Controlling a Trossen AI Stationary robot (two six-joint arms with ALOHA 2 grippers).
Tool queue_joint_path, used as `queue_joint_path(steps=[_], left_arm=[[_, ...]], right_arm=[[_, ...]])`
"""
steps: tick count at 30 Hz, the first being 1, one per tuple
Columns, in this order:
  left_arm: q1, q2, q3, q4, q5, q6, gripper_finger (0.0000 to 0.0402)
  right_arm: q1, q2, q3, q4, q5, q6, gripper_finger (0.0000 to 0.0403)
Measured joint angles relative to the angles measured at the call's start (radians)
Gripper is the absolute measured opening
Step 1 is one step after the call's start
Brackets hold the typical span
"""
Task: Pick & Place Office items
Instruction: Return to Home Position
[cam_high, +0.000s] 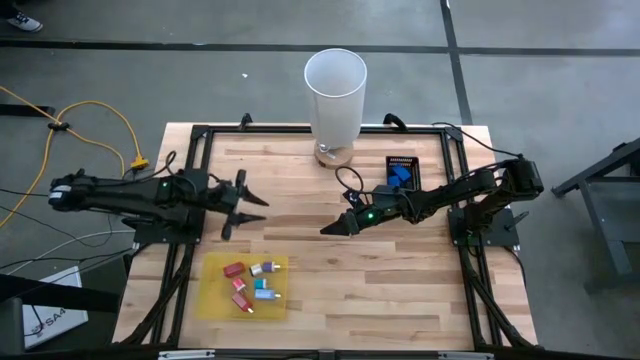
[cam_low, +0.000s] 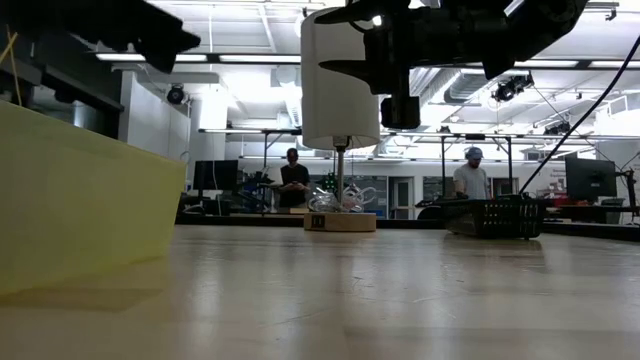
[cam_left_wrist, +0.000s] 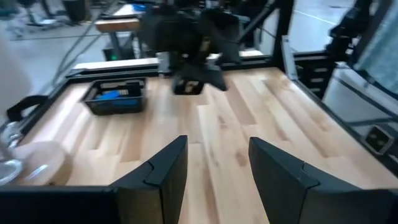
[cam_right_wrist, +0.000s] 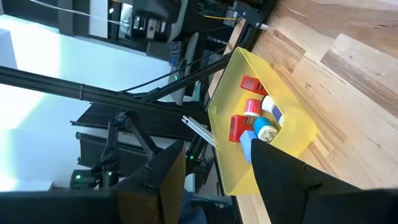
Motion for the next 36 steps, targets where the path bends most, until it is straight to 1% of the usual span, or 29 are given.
queue_joint_path(steps=[3,8,11,14,16,21,27,36], left_arm=[[0.049,-0.036,-0.038,0.013,-0.002,-0.001,0.0163],[0.161,-0.096,-0.105,0.018,-0.018,-0.012,0.0163],[0.214,-0.126,-0.162,0.061,0.009,-0.015,0.0163],[0.246,-0.167,-0.228,0.140,0.045,-0.034,0.0163],[0.260,-0.197,-0.261,0.166,0.050,-0.040,0.0163],[0.281,-0.279,-0.299,0.160,0.050,-0.035,0.0163],[0.295,-0.380,-0.302,0.042,0.040,-0.034,0.0163],[0.297,-0.509,-0.302,-0.049,0.024,-0.036,0.0163]], right_arm=[[0.000,0.000,0.000,0.000,0.000,0.000,0.0169],[0.000,0.000,0.000,-0.001,0.000,0.000,0.0169],[0.000,0.000,0.000,-0.001,0.000,0.000,0.0169],[0.000,0.000,0.000,-0.001,0.000,0.000,0.0169],[0.000,0.000,0.000,-0.001,0.000,0.000,0.0169],[0.000,0.000,0.000,-0.001,0.000,0.000,0.0169],[0.000,0.000,0.000,-0.001,0.000,0.000,0.0169],[0.000,0.000,0.000,0.000,0.000,0.000,0.0169]])
